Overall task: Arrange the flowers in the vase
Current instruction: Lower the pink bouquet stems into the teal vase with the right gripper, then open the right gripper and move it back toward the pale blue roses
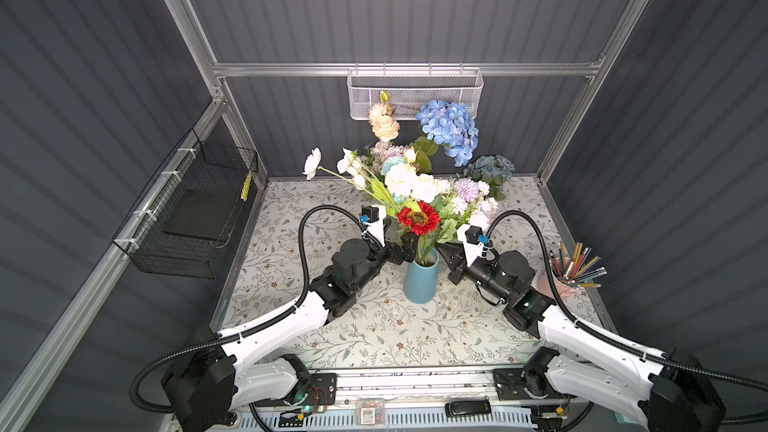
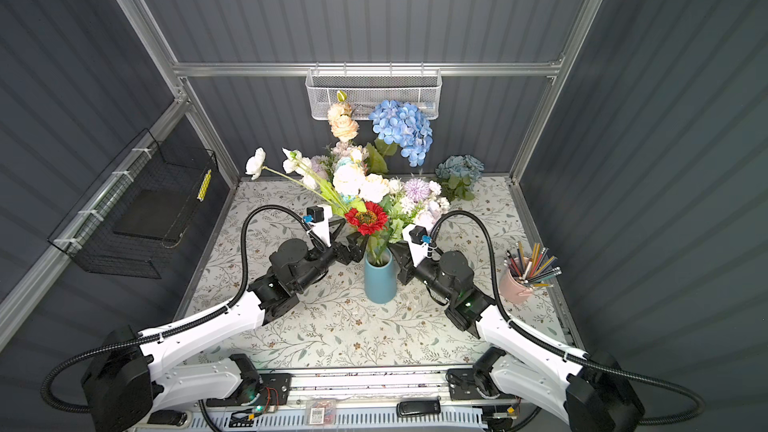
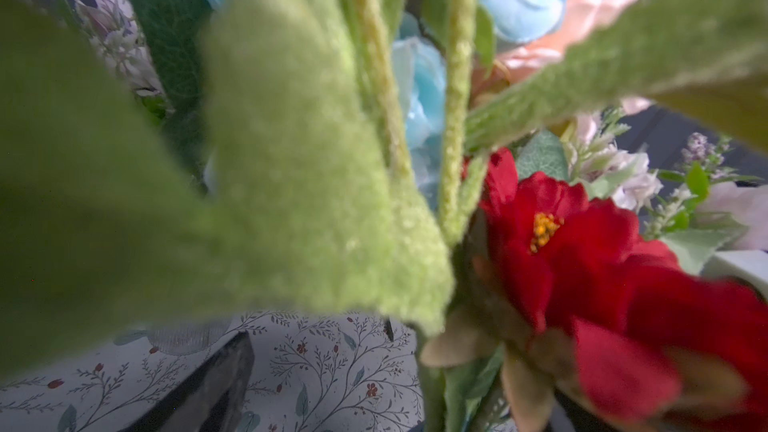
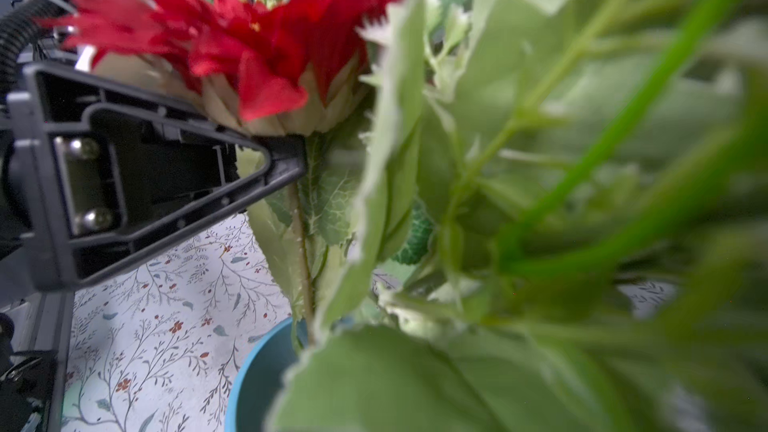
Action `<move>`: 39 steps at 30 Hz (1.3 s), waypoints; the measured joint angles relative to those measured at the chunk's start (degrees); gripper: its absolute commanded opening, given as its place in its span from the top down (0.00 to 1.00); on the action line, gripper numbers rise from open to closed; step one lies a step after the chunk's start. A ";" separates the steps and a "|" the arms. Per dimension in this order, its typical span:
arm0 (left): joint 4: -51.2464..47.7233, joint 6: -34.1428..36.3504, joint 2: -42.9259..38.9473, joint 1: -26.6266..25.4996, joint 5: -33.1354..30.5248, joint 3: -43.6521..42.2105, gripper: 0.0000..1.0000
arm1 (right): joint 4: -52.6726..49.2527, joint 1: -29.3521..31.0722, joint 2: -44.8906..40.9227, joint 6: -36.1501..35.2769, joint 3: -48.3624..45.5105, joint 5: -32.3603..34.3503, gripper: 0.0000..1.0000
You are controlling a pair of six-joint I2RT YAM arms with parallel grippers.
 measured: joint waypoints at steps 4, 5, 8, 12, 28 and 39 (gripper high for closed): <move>0.00 -0.22 0.00 0.00 0.00 -0.04 0.01 | -6.40 1.90 -0.39 -2.45 1.27 0.76 1.00; 0.02 -0.33 0.00 0.00 0.02 -0.04 0.01 | -8.04 2.45 -0.39 -3.10 1.73 1.16 1.00; 0.02 -0.37 0.00 0.00 0.00 -0.04 0.01 | -11.10 3.58 -0.42 -4.61 3.10 2.16 1.00; 0.02 -0.39 0.00 0.00 0.02 -0.04 0.01 | -13.51 4.31 -0.74 -5.22 3.98 2.97 0.91; 0.35 -0.42 0.02 0.00 0.46 -0.04 0.01 | -22.03 4.70 -9.84 -0.96 3.13 2.86 0.48; 0.83 -0.81 0.02 0.00 0.70 -0.22 0.01 | -17.88 1.11 -8.98 4.85 2.60 3.63 0.37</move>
